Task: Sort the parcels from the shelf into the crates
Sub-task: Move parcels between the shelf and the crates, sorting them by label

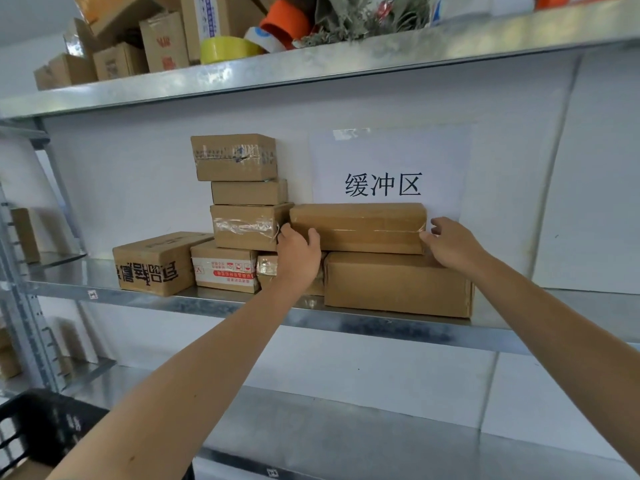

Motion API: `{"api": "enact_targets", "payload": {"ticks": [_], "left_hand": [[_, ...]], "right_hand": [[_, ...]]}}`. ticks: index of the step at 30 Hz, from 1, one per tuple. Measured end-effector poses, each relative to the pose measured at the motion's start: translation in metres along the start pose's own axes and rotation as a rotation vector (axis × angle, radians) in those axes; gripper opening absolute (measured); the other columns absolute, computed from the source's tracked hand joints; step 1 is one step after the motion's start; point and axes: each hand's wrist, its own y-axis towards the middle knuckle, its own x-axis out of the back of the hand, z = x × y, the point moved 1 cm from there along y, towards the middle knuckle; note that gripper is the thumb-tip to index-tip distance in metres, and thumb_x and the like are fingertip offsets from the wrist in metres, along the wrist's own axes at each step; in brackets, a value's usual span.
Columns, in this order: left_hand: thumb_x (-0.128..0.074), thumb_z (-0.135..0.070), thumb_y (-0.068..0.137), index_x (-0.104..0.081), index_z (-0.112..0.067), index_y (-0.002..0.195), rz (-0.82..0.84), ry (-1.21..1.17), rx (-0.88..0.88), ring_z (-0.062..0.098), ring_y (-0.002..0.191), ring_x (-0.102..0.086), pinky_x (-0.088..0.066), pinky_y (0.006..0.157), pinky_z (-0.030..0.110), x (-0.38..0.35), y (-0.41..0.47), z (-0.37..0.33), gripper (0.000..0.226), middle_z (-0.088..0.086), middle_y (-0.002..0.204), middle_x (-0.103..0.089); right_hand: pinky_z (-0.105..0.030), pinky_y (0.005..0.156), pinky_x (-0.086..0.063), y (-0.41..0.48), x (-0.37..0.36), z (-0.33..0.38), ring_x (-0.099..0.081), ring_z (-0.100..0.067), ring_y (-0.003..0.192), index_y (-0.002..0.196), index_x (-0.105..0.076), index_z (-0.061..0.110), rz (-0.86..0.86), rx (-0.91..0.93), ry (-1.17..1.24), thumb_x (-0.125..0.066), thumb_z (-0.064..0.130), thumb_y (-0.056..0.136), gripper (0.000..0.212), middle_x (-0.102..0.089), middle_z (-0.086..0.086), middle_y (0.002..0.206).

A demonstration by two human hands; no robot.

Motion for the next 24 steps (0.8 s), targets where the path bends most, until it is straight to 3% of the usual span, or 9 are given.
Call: {"api": "enact_targets", "payload": {"ticks": [4, 7, 10, 12, 13, 15, 17, 21, 24], "left_hand": [[-0.039, -0.036, 0.105, -0.039, -0.001, 0.146, 0.058, -0.051, 0.028, 0.035, 0.138, -0.034, -0.027, 0.117, 0.043, 0.002, 0.0, -0.006, 0.054, 0.021, 0.15, -0.032], [-0.038, -0.039, 0.104, -0.054, -0.006, 0.133, 0.143, -0.078, 0.032, 0.033, 0.131, -0.042, -0.03, 0.114, 0.041, 0.005, -0.004, -0.013, 0.046, 0.02, 0.143, -0.039], [-0.04, -0.04, 0.104, -0.061, -0.011, 0.117, 0.193, -0.107, -0.067, 0.021, 0.107, -0.058, -0.044, 0.096, 0.03, 0.011, -0.016, -0.021, 0.038, 0.013, 0.122, -0.058], [-0.042, -0.04, 0.104, -0.061, -0.025, 0.098, 0.16, -0.174, -0.11, -0.001, 0.087, -0.059, -0.043, 0.075, 0.014, 0.018, -0.025, -0.024, 0.025, -0.002, 0.1, -0.063], [-0.043, -0.041, 0.103, -0.059, -0.031, 0.092, 0.137, -0.218, -0.116, -0.004, 0.083, -0.058, -0.042, 0.072, 0.013, 0.023, -0.03, -0.024, 0.022, -0.01, 0.092, -0.062], [-0.045, -0.043, 0.102, -0.058, -0.033, 0.094, 0.091, -0.329, -0.097, 0.001, 0.091, -0.06, -0.046, 0.085, 0.022, 0.032, -0.036, -0.024, 0.018, -0.017, 0.093, -0.06], [-0.049, -0.046, 0.1, -0.06, -0.029, 0.097, 0.051, -0.444, -0.074, 0.009, 0.1, -0.061, -0.047, 0.096, 0.031, 0.038, -0.041, -0.023, 0.02, -0.015, 0.098, -0.062], [-0.057, -0.057, 0.092, -0.061, -0.027, 0.093, -0.03, -0.541, -0.034, 0.013, 0.103, -0.063, -0.049, 0.098, 0.035, 0.051, -0.048, -0.024, 0.03, -0.011, 0.099, -0.064], [-0.063, -0.057, 0.088, -0.063, -0.022, 0.088, -0.033, -0.559, -0.036, 0.017, 0.103, -0.065, -0.051, 0.1, 0.041, 0.06, -0.05, -0.023, 0.035, -0.002, 0.098, -0.067]], "right_hand": [[-0.042, 0.105, -0.041, 0.001, 0.009, 0.003, -0.049, -0.031, 0.127, 0.146, -0.041, 0.005, 0.01, -0.056, 0.112, -0.038, 0.049, 0.102, 0.062, -0.05, -0.014, 0.142], [-0.041, 0.098, -0.043, -0.004, 0.016, 0.003, -0.051, -0.029, 0.121, 0.146, -0.04, 0.006, -0.059, -0.069, 0.179, -0.037, 0.052, 0.101, 0.064, -0.051, -0.012, 0.139], [-0.035, 0.083, -0.039, -0.018, 0.024, 0.003, -0.05, -0.022, 0.105, 0.141, -0.04, 0.009, -0.193, -0.025, 0.223, -0.04, 0.051, 0.1, 0.059, -0.053, -0.009, 0.128], [-0.03, 0.077, -0.039, -0.03, 0.03, 0.003, -0.051, -0.018, 0.097, 0.135, -0.042, 0.012, -0.247, 0.012, 0.261, -0.041, 0.052, 0.1, 0.053, -0.053, -0.004, 0.119], [-0.026, 0.072, -0.039, -0.036, 0.033, 0.002, -0.053, -0.014, 0.09, 0.129, -0.043, 0.015, -0.267, 0.03, 0.276, -0.04, 0.054, 0.1, 0.049, -0.053, 0.0, 0.112], [-0.022, 0.06, -0.036, -0.049, 0.038, 0.004, -0.052, -0.004, 0.08, 0.117, -0.043, 0.019, -0.312, 0.056, 0.296, -0.038, 0.06, 0.098, 0.046, -0.054, 0.006, 0.097], [-0.026, 0.059, -0.04, -0.062, 0.041, 0.005, -0.053, -0.005, 0.079, 0.112, -0.044, 0.019, -0.355, 0.078, 0.335, -0.036, 0.064, 0.096, 0.048, -0.054, 0.007, 0.093], [-0.049, 0.076, -0.057, -0.083, 0.038, 0.006, -0.062, -0.018, 0.084, 0.105, -0.045, 0.017, -0.395, 0.116, 0.403, -0.048, 0.06, 0.095, 0.043, -0.056, 0.005, 0.094], [-0.047, 0.075, -0.057, -0.093, 0.036, 0.006, -0.064, -0.017, 0.084, 0.101, -0.044, 0.023, -0.423, 0.128, 0.395, -0.05, 0.064, 0.092, 0.043, -0.059, 0.008, 0.094]]}}
